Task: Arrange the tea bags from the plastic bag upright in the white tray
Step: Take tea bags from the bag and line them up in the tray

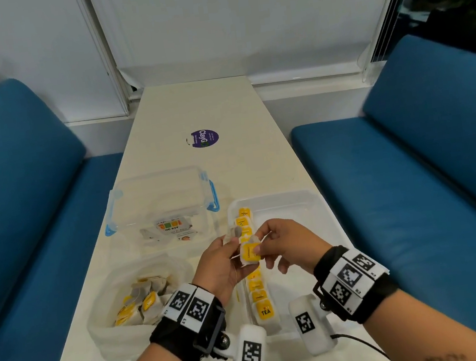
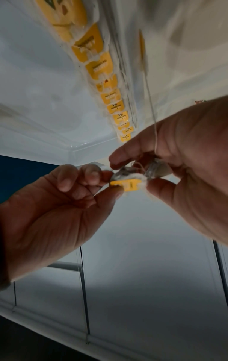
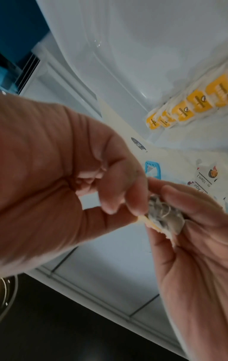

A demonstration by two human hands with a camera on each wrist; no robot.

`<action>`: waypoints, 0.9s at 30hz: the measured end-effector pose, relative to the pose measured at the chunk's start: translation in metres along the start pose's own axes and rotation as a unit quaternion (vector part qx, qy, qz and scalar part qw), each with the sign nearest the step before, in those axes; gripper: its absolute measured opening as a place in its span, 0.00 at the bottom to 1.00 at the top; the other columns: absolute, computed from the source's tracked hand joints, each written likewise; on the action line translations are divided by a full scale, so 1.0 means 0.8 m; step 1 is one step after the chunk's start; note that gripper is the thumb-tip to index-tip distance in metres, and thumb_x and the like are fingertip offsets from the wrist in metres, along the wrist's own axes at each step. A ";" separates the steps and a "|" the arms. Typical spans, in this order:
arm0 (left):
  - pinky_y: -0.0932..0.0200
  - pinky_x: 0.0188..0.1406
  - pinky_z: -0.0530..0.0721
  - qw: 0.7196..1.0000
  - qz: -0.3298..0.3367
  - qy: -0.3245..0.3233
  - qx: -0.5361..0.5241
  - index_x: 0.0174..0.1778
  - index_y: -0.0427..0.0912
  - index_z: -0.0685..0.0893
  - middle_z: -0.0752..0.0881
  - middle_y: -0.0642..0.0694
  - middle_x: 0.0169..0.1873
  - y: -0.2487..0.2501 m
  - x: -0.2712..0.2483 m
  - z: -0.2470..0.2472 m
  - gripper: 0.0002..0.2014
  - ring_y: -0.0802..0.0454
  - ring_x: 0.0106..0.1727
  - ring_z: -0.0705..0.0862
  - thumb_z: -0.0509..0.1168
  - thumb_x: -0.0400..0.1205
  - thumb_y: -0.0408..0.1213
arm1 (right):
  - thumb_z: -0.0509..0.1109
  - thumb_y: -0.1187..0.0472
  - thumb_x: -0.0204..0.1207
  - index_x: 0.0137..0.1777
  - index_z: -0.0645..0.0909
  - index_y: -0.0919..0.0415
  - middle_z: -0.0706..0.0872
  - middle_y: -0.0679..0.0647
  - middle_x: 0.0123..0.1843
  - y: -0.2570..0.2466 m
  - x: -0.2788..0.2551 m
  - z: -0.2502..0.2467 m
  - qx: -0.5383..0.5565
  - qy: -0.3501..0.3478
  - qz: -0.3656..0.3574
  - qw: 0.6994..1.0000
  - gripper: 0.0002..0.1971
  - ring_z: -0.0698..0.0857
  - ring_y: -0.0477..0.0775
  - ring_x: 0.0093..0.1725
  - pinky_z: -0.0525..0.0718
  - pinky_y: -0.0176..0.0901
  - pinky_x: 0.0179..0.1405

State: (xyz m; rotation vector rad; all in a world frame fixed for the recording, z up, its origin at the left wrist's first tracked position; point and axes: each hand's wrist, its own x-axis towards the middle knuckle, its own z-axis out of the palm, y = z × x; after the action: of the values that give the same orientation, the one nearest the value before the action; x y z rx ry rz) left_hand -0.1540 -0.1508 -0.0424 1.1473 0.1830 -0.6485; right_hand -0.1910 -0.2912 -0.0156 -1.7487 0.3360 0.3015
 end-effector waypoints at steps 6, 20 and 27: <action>0.54 0.36 0.85 1.000 0.006 0.002 0.021 0.48 0.41 0.77 0.83 0.42 0.38 -0.003 -0.006 0.004 0.05 0.48 0.37 0.82 0.56 0.86 0.33 | 0.65 0.75 0.76 0.39 0.76 0.65 0.82 0.61 0.31 -0.001 0.000 -0.009 0.099 0.026 0.002 0.995 0.07 0.80 0.52 0.23 0.78 0.39 0.19; 0.66 0.22 0.80 0.993 0.063 -0.013 0.096 0.45 0.40 0.74 0.79 0.43 0.32 0.002 -0.008 0.003 0.04 0.59 0.24 0.79 0.59 0.84 0.28 | 0.70 0.56 0.74 0.60 0.81 0.47 0.74 0.45 0.45 -0.001 -0.005 0.009 -0.368 0.126 -0.187 0.902 0.14 0.76 0.43 0.45 0.79 0.40 0.47; 0.62 0.32 0.74 0.991 0.057 0.027 0.116 0.51 0.45 0.75 0.81 0.48 0.41 0.002 -0.006 0.005 0.04 0.54 0.37 0.77 0.56 0.86 0.38 | 0.73 0.64 0.72 0.39 0.79 0.56 0.78 0.50 0.41 -0.009 0.007 -0.002 -0.266 0.106 -0.165 0.944 0.05 0.76 0.44 0.37 0.76 0.38 0.41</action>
State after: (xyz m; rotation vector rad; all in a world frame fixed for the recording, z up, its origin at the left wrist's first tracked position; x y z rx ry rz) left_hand -0.1576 -0.1517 -0.0373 1.3901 0.0881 -0.5468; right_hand -0.1827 -0.2916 -0.0108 -2.3416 0.1093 -0.0513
